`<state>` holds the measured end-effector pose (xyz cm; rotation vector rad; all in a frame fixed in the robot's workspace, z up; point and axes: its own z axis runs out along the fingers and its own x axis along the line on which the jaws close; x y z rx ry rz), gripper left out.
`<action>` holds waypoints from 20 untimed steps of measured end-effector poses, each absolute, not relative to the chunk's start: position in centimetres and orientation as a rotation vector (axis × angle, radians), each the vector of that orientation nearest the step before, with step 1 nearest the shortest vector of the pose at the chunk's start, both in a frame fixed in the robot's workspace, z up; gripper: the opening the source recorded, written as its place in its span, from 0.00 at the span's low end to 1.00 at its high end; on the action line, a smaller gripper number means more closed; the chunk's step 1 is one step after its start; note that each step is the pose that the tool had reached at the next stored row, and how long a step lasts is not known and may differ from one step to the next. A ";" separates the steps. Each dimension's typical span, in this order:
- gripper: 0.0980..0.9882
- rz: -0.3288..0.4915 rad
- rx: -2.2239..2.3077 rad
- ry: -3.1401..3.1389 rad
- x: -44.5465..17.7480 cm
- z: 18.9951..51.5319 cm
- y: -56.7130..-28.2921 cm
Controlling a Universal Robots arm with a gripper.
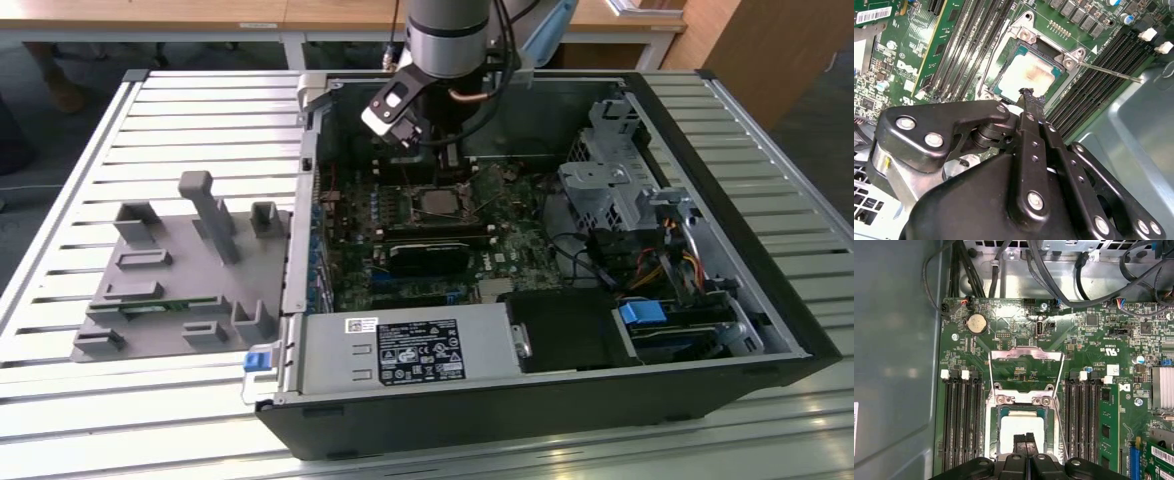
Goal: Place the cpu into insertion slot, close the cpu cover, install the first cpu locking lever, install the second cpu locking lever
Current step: 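Close the cpu cover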
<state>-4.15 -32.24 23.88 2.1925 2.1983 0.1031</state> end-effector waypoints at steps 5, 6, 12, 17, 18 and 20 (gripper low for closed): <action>0.01 0.103 2.193 2.199 -4.1 24.1 -32.2; 0.01 0.102 2.193 2.199 -4.1 24.2 -32.2; 0.01 0.102 2.193 2.199 -4.1 24.6 -32.2; 0.01 0.105 2.195 2.200 -4.1 25.4 -32.2; 0.01 0.105 2.195 2.200 -4.1 25.7 -32.2; 0.01 0.105 2.195 2.200 -4.1 26.6 -32.2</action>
